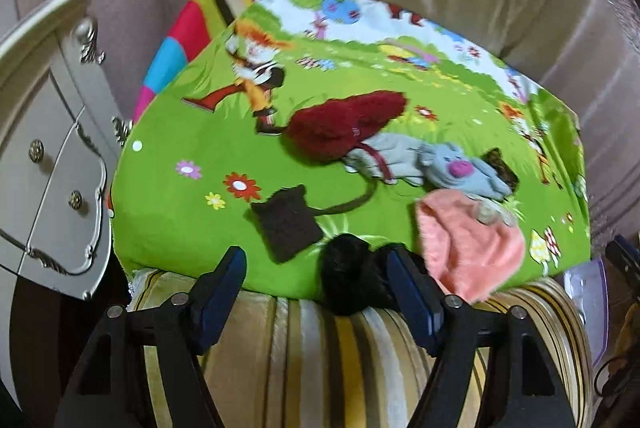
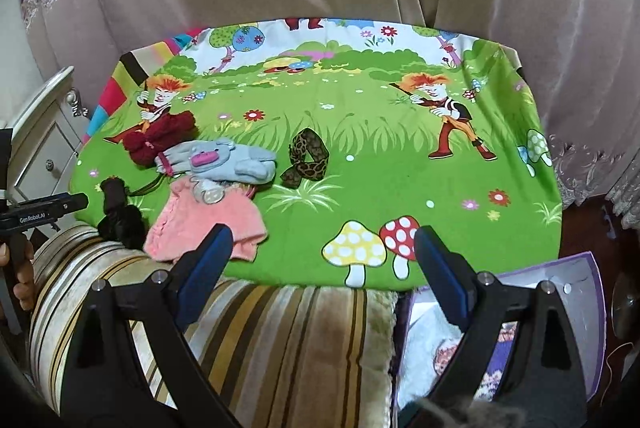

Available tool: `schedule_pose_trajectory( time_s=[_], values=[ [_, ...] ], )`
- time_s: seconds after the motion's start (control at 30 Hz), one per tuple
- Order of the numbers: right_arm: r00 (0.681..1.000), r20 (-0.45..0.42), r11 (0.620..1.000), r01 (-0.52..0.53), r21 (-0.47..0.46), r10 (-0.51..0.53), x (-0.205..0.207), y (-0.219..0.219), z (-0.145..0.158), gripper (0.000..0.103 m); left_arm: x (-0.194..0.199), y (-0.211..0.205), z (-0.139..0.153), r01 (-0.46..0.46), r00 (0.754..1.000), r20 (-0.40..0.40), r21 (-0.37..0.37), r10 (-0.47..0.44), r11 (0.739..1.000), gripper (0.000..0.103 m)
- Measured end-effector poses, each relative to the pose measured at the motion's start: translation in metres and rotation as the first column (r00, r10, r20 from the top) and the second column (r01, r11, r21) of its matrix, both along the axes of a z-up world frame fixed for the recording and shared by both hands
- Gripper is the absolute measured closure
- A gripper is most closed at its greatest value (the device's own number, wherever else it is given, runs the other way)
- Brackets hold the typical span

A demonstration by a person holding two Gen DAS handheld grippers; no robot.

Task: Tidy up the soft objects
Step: 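Grasp the brown knit pouch with the left tool while the right tool grasps the leopard scarf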

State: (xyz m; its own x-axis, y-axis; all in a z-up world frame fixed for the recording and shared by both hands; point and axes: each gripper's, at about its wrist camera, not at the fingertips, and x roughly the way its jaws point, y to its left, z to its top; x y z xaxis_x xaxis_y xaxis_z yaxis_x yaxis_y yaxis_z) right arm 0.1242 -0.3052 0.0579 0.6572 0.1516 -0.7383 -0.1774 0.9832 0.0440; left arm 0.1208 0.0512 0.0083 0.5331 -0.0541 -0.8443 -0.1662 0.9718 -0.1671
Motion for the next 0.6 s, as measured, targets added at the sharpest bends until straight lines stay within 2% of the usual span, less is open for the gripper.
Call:
schedule_pose_trajectory(
  time_s=[0.13, 0.27, 0.43, 0.6],
  values=[
    [1.000, -0.017, 1.000, -0.002, -0.010, 0.002, 0.020, 0.002, -0.008, 0.010, 0.019, 0.009, -0.016, -0.034, 0.998, -0.062, -0.035, 0.032, 0.999, 0.039],
    [1.000, -0.029, 1.000, -0.002, -0.025, 0.001, 0.041, 0.005, -0.015, 0.010, 0.035, 0.016, -0.031, -0.060, 0.992, -0.117, -0.061, 0.053, 0.996, 0.041],
    [0.999, -0.048, 0.999, -0.005, -0.033, 0.003, 0.065, 0.009, -0.025, 0.010, 0.050, 0.025, -0.047, -0.097, 0.983, -0.166, -0.080, 0.083, 0.992, 0.042],
    [0.997, -0.075, 0.999, -0.016, -0.038, 0.013, 0.093, 0.017, -0.037, 0.010, 0.060, 0.030, -0.059, -0.106, 0.977, -0.195, -0.092, 0.086, 0.990, 0.050]
  ],
)
